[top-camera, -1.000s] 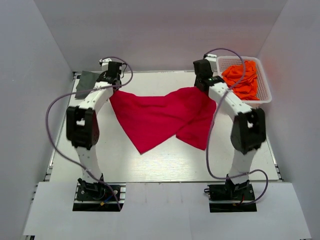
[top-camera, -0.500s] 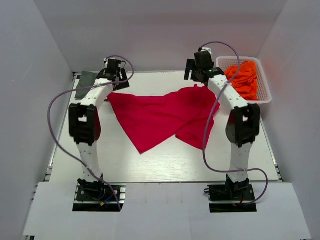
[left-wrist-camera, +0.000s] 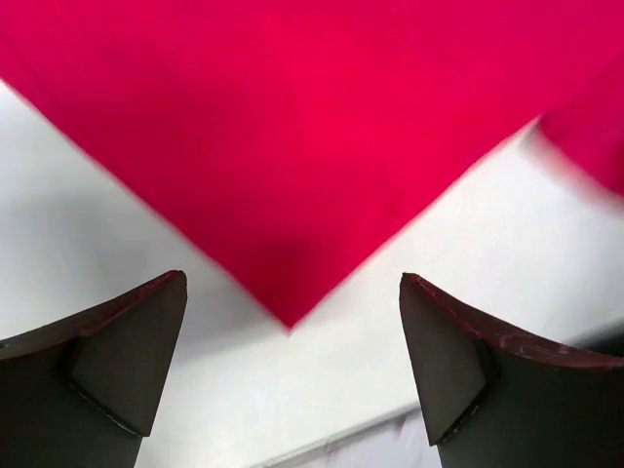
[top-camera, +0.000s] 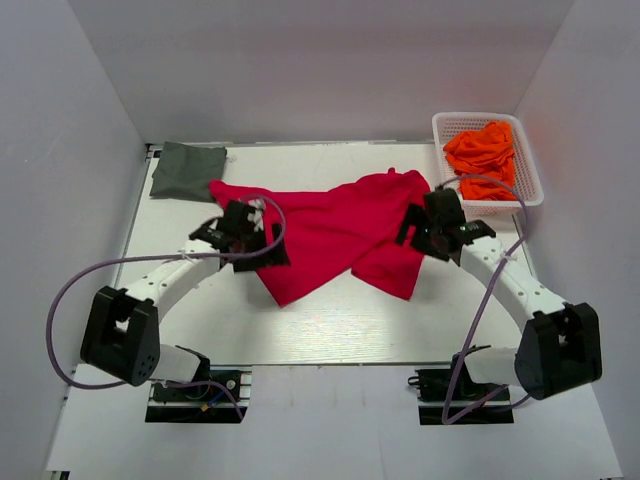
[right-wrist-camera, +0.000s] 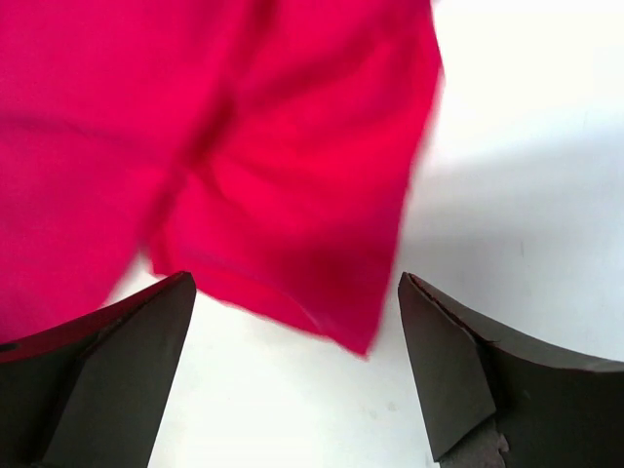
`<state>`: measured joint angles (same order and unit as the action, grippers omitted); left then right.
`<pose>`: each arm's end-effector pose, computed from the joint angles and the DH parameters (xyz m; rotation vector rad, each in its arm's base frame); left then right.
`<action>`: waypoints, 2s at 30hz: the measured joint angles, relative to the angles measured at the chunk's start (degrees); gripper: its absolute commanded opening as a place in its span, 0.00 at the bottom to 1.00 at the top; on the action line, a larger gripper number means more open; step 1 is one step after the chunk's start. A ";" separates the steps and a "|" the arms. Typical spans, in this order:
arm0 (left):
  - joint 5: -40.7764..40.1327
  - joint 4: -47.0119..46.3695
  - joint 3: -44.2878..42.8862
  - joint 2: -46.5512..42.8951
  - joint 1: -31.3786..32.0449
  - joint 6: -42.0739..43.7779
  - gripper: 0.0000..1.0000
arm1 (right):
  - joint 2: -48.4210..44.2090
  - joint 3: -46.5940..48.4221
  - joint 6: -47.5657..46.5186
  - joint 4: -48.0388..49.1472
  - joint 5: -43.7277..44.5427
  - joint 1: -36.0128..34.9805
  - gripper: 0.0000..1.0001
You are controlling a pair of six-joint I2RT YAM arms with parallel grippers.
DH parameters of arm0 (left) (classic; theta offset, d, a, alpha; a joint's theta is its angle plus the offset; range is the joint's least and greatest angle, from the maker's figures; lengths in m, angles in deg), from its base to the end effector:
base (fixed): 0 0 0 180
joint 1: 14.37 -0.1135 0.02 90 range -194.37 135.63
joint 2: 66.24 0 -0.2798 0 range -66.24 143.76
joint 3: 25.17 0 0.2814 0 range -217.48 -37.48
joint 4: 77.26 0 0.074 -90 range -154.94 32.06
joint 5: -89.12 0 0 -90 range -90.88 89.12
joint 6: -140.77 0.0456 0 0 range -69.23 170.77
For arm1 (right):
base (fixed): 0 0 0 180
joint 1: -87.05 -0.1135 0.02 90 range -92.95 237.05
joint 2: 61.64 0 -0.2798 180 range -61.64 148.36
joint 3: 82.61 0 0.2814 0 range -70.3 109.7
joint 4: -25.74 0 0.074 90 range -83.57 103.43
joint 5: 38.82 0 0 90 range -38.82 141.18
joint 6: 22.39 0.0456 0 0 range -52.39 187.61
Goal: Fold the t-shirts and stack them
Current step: Flatten out the tshirt
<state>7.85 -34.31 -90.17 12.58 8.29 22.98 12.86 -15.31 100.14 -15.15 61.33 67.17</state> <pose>0.2781 -0.1236 0.2212 -0.0579 2.6331 -0.5167 0.2884 0.0958 0.2594 0.3459 2.3788 0.2149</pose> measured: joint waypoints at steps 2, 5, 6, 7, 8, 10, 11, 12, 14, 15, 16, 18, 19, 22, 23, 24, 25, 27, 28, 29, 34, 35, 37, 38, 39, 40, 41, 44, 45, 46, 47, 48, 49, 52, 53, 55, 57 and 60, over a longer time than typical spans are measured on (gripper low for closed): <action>1.97 0.50 4.96 0.85 2.19 -1.20 1.00 | -2.16 -4.94 1.68 -0.57 -0.72 0.00 0.90; 3.61 0.94 7.69 3.52 5.44 -2.36 0.97 | -5.14 -10.62 3.91 -1.57 -1.92 0.00 0.90; 3.72 0.61 7.87 4.37 6.29 -2.64 0.95 | -5.95 -11.76 4.68 -1.73 -2.25 0.00 0.90; 3.67 0.44 7.87 4.98 6.99 -2.84 0.91 | -6.64 -12.59 5.27 -1.77 -2.54 0.00 0.90; 3.54 0.09 7.87 5.40 7.45 -3.17 0.87 | -7.28 -13.18 5.77 -1.70 -2.78 0.00 0.90; 3.04 -0.94 7.87 6.16 8.15 -3.45 0.76 | -8.57 -14.01 6.62 -1.53 -2.99 0.00 0.90; 2.84 -1.36 7.76 6.69 8.41 -3.78 0.71 | -9.07 -14.34 6.97 -1.40 -3.04 0.00 0.90; 2.75 -2.05 7.67 7.19 8.63 -3.85 0.65 | -9.42 -14.58 7.37 -1.40 -3.06 0.00 0.90; 2.93 -3.37 7.23 8.57 9.14 -4.31 0.41 | -9.70 -14.86 7.87 -1.40 -3.04 0.00 0.90; 2.99 -4.28 7.13 9.51 9.55 -4.35 0.33 | -9.73 -15.06 8.02 -1.31 -3.02 0.00 0.90; 3.43 -4.81 6.86 10.34 9.77 -4.48 0.23 | -9.73 -15.28 8.13 -1.36 -3.04 0.00 0.90; 3.91 -5.79 6.60 11.47 10.21 -4.50 0.00 | -9.66 -15.65 8.39 -1.51 -3.02 0.00 0.90; 4.09 -6.05 6.43 11.72 10.34 -4.76 0.00 | -9.64 -15.80 8.48 -1.44 -3.04 0.00 0.88; 3.82 -5.75 6.08 11.80 10.54 -4.61 0.00 | -9.20 -16.59 8.83 -1.36 -3.32 -0.02 0.80; 3.69 -5.60 6.03 11.74 10.56 -4.59 0.00 | -8.92 -16.92 8.87 -1.29 -3.48 -0.02 0.79; 3.45 -5.22 5.90 11.61 10.58 -4.57 0.00 | -8.57 -17.38 8.85 -1.25 -3.76 -0.02 0.71; 3.02 -4.85 5.79 11.47 10.58 -4.46 0.00 | -8.13 -17.81 8.61 -1.14 -4.11 -0.07 0.68; 2.60 -4.04 5.46 11.04 10.58 -4.17 0.00 | -7.19 -18.86 8.41 -0.20 -4.68 -0.09 0.66; 2.56 -3.63 5.14 10.73 10.58 -4.13 0.00 | -6.45 -19.26 8.26 0.26 -4.85 -0.11 0.65; 2.45 -3.48 4.81 10.34 10.58 -4.09 0.00 | -5.53 -19.45 8.07 0.48 -5.01 -0.11 0.65; 2.91 -2.58 3.41 7.63 10.58 -3.89 0.00 | -0.61 -19.63 7.39 3.34 -5.46 -0.39 0.56; 2.97 -2.27 3.15 7.06 10.58 -3.85 0.00 | -0.33 -19.63 7.28 4.59 -5.40 -0.46 0.52; 3.28 -1.40 2.40 6.12 10.56 -3.72 0.00 | 0.61 -19.56 7.13 6.38 -5.40 -0.50 0.02; 3.61 -0.70 1.84 5.62 10.45 -3.67 0.00 | 1.25 -19.56 6.84 7.04 -5.42 -0.52 0.00; 3.82 -0.22 1.16 5.05 10.43 -3.56 0.00 | 1.92 -19.56 7.08 7.48 -5.46 -0.55 0.00; 3.93 0.31 0.28 4.46 10.40 -3.50 0.00 | 2.19 -19.37 7.26 7.91 -5.55 -0.55 0.00; 3.96 1.09 -0.79 3.80 10.40 -3.48 0.00 | 2.23 -19.32 7.34 8.22 -5.57 -0.55 0.00; 3.56 2.84 -4.92 1.70 10.34 -3.13 0.00 | 0.90 -18.99 6.99 7.67 -5.11 -0.55 0.00; 3.02 3.63 -6.75 1.07 10.23 -3.06 0.00 | -0.52 -18.64 6.49 7.10 -4.37 -0.55 0.00; 2.21 4.11 -8.79 0.26 10.08 -3.02 0.00 | -2.21 -17.86 6.08 6.01 -3.85 -0.55 0.00; 1.01 5.01 -10.97 -0.31 10.03 -2.91 0.00 | -4.31 -16.20 5.66 4.37 -2.51 -0.55 0.00; -0.26 6.01 -13.73 -0.68 10.01 -2.86 0.00 | -6.49 -14.01 5.07 3.06 -0.85 -0.52 0.00; -2.03 6.97 -16.87 -0.94 9.94 -2.80 0.00 | -8.52 -10.78 4.44 1.33 0.76 -0.48 0.00; -8.57 9.75 -27.15 -0.85 9.77 -2.56 0.00 | -12.39 1.49 2.69 -1.38 6.25 -0.37 0.00; -10.47 10.58 -30.12 -0.68 9.68 -2.45 0.00 | -12.98 5.16 1.99 -1.79 8.07 -0.37 0.00; -15.52 12.59 -36.83 -0.33 9.53 -2.23 0.00 | -14.12 12.17 0.76 -2.51 11.63 -0.33 0.00; -19.93 14.29 -42.56 -0.11 9.38 -2.19 0.00 | -14.97 17.44 -0.63 -3.15 14.64 -0.22 0.00; -27.23 16.26 -49.83 -0.07 9.09 -2.10 0.00 | -15.91 24.48 -4.15 -4.28 19.04 -0.04 0.00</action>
<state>-19.38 -18.05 -140.00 12.52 17.38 20.88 -3.05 9.17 95.99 -19.43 80.37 67.13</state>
